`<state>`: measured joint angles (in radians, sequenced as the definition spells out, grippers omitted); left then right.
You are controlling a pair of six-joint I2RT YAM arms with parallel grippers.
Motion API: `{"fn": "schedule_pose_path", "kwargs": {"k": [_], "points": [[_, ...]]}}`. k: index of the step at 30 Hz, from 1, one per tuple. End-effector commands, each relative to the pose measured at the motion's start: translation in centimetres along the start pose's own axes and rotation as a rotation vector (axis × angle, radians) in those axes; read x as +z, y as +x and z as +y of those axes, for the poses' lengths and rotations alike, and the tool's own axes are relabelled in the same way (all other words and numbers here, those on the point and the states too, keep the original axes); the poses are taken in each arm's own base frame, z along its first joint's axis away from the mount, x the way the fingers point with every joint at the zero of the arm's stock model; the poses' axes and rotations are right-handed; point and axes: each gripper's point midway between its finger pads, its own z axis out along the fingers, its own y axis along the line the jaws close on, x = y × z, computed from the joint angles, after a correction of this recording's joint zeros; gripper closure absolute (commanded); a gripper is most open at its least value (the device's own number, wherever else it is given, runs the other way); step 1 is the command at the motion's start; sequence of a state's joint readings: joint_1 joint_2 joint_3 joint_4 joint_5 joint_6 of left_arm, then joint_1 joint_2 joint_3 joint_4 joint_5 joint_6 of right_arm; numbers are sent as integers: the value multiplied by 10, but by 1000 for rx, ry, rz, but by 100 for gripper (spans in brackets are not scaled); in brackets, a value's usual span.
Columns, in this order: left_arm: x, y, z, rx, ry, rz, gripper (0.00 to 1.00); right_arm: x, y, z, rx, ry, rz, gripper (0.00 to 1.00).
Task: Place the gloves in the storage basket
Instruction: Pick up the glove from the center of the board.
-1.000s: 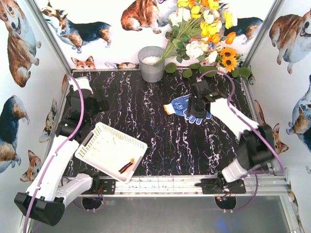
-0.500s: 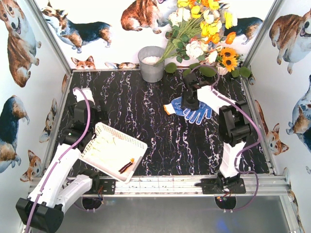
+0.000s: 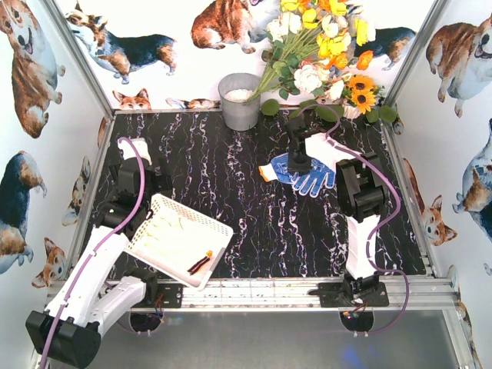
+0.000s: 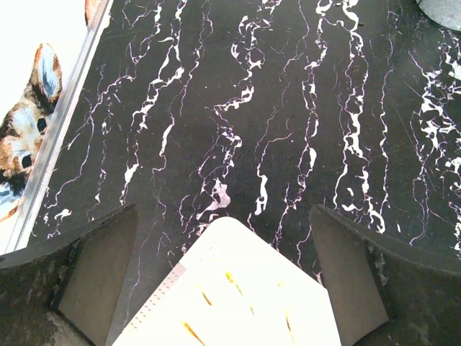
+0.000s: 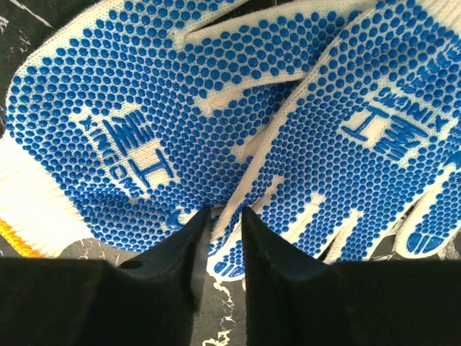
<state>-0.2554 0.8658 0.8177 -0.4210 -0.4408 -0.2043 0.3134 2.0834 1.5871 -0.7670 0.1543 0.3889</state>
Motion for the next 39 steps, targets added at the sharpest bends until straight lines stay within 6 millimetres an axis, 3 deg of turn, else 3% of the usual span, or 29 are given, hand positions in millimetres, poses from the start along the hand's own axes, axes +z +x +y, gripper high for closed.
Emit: {"fn": "schedule_pose_path", "kwargs": {"k": [1, 6, 8, 13, 20, 23, 27, 30, 34, 39], "points": [[1, -8, 0, -11, 4, -28, 0, -7, -11, -2, -8, 3, -31, 78], [2, -7, 1, -9, -3, -25, 0, -22, -2, -5, -5, -8, -22, 90], [2, -7, 1, -8, -2, -26, 0, -32, 3, -11, -3, -1, -32, 99], [1, -7, -1, -11, 12, -25, 0, -77, 19, -25, 2, -7, -56, 100], [4, -4, -13, 5, 73, -8, 0, -135, 74, -45, -25, -57, 0, 100], [3, 0, -39, 24, 221, 4, 0, -162, 101, -40, -50, -153, 58, 100], [-19, 4, -98, 64, 572, -34, 0, -208, 135, -17, -107, -383, 163, 100], [-46, 11, -143, 89, 845, -49, 0, -241, 158, 0, -160, -568, 237, 100], [-81, 10, -188, 248, 1006, -82, 0, -292, 185, 27, -246, -870, 323, 100], [-131, 24, -243, 377, 1227, -65, 1, -333, 204, 47, -359, -1061, 336, 100]]}}
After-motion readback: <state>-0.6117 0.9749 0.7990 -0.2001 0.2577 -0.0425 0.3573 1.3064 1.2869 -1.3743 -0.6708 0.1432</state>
